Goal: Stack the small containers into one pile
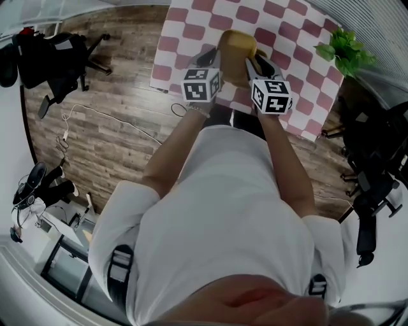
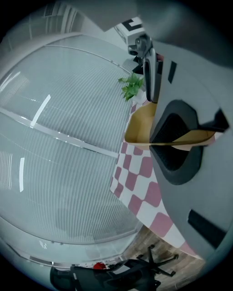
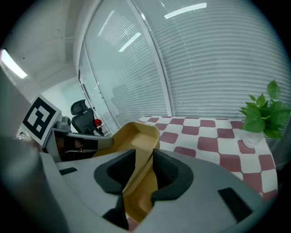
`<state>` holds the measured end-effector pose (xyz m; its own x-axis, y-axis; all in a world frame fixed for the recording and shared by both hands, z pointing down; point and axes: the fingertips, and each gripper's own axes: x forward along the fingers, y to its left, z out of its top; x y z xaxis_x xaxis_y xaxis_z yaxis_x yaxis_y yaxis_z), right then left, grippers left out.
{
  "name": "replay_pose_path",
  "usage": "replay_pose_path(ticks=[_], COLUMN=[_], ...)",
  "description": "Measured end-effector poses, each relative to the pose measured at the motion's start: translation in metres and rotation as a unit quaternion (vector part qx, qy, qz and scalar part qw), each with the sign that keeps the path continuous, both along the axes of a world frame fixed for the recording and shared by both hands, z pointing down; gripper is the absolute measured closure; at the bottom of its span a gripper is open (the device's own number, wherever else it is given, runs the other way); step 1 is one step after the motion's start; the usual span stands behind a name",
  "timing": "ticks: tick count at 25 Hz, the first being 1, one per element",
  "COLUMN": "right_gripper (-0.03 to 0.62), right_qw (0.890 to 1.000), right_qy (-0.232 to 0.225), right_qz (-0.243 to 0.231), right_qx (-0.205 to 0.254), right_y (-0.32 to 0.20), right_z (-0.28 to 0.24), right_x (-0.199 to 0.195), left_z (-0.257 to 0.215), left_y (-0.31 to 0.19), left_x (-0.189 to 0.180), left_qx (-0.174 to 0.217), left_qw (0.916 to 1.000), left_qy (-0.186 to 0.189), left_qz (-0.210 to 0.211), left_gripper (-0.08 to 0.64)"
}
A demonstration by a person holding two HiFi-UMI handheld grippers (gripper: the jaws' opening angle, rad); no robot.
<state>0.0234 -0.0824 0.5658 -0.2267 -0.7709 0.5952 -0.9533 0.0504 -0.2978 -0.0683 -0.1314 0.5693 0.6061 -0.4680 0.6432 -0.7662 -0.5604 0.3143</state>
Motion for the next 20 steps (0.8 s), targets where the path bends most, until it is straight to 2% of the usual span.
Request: replay_pose_path(ticks=[6, 8, 13, 20], right_gripper=[0.473, 0.508, 0.517, 0.52], right_qw=[0.999, 0.999, 0.999, 0.998], right_qy=[0.009, 0.014, 0.012, 0.004], right_qz=[0.045, 0.046, 0.043, 0.035], right_qx=[-0.008, -0.007, -0.015, -0.056], right_y=[0.03, 0.033, 0.036, 0.045], right_z=[0.001, -0.001, 0.008, 0.041], right_x=[0.043, 0.048, 0.048, 0.045], left_z=[0.0, 0.0, 0.014, 0.052], left_y=[0.023, 0.026, 0.034, 0.047], left_x=[0.045, 0.047, 0.044, 0.041], left_qx=[-0.02, -0.028, -0.045, -0.085], left_qw=[0.999, 0.9988, 0.9985, 0.9962], left_qy=[0.025, 0.028, 0.014, -0.003], left_qz=[0.031, 0.03, 0.027, 0.02], left_gripper=[0.517, 0.517, 0.517, 0.517])
